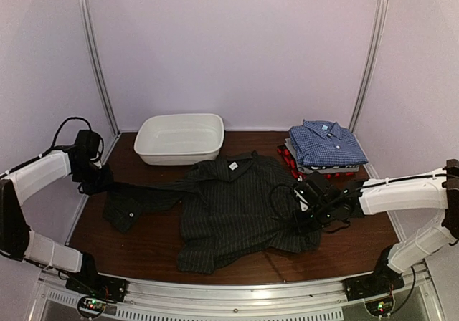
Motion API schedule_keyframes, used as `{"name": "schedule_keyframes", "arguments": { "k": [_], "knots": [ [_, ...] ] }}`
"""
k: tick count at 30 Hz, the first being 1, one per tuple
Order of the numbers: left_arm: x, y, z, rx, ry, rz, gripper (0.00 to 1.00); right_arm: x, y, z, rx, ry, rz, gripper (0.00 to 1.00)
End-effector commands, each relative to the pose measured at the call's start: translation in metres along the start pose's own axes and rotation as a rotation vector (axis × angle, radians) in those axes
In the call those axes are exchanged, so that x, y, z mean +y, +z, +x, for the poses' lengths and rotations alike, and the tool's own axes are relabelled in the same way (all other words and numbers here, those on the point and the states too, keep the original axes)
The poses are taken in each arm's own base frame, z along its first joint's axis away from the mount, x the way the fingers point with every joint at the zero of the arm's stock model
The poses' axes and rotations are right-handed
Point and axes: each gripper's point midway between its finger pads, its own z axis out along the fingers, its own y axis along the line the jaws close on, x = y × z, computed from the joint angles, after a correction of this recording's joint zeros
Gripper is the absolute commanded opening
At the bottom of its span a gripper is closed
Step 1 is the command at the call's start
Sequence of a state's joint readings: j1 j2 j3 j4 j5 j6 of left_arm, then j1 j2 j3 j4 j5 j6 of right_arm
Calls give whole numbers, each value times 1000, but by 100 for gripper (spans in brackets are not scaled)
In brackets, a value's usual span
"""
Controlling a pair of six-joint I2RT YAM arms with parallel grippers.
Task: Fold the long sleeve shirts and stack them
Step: Smooth out the flattened shirt at the center of the board.
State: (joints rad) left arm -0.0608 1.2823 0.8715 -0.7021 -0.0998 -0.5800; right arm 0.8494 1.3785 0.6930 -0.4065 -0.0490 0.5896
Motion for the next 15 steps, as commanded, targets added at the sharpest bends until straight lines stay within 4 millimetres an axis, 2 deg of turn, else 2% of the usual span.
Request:
{"name": "schedule_keyframes", "arguments": {
  "k": [1,6,13,15],
  "knots": [
    [3,-5,-34,-73,-38,85,0,-13,-6,-7,-26,12,44,0],
    [16,-3,-69,-115,-77,59,0,-13,-7,-13,-36,8,46,0],
    [75,-15,-119,-201,-209,-2,0,-22,-15,-21,-58,25,53,0],
    [82,-14,-128,-208,-216,-14,0,-20,-15,-23,-56,20,41,0]
  ]
}}
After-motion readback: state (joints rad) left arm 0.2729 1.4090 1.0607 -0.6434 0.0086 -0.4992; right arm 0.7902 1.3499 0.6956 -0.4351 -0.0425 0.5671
